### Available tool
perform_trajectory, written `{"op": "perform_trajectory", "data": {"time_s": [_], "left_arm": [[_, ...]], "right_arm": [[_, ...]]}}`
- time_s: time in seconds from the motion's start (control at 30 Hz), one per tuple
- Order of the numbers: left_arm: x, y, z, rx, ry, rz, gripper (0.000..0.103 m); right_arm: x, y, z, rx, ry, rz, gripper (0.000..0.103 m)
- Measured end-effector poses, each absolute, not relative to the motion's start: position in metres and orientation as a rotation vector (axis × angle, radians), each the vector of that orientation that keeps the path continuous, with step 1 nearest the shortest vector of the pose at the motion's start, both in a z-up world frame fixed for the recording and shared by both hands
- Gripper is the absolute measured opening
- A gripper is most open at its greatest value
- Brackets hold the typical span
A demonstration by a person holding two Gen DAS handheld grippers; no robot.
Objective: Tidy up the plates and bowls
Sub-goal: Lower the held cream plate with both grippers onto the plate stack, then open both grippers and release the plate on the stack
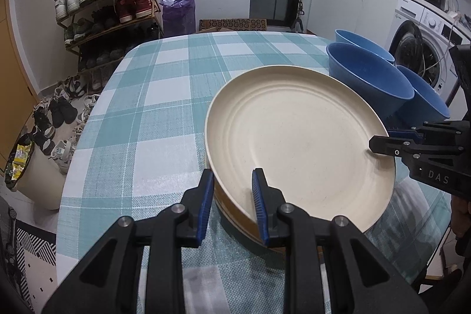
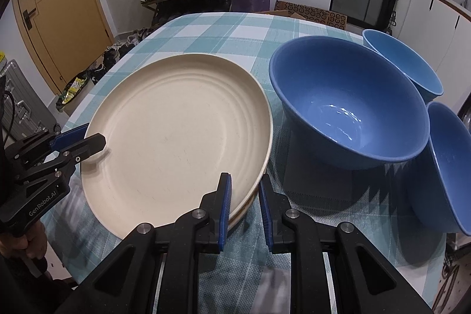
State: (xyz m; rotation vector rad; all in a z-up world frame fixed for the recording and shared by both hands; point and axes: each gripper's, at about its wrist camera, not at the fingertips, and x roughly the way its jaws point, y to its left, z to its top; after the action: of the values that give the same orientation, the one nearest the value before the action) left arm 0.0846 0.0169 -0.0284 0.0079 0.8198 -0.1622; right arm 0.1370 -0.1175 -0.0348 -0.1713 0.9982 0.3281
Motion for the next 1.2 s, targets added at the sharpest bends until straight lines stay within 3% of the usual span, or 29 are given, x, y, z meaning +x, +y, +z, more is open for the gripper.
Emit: {"op": "perform_trajectory", "data": {"time_s": [0.4, 0.77, 0.83, 1.07, 1.2], "left_arm": [[0.085, 0.009, -0.037, 0.082, 0.86, -0.161, 0.025], [0.085, 0.007, -0.039, 0.092, 0.879, -0.169, 0.043], [0.084, 0.008, -0.038, 0.083, 0.871, -0.177, 0.048], [0.084, 0.011, -0.034, 0.05, 0.859, -0.187, 0.05], [0.085, 0.016, -0.029, 0.007, 0.848, -0.192, 0.053]], "right_arm": [[0.137, -0.108, -0.044, -0.232, 1.003, 0.31, 0.021], [0.135, -0.102, -0.049, -0.289, 0.982, 0.305, 0.03], [0.134, -0.102, -0.05, -0.285, 0.979, 0.318, 0.035], [0.132, -0.105, -0.046, -0.244, 0.972, 0.38, 0.052], [0.127, -0.105, -0.036, -0.227, 0.945, 0.409, 0.071]]}}
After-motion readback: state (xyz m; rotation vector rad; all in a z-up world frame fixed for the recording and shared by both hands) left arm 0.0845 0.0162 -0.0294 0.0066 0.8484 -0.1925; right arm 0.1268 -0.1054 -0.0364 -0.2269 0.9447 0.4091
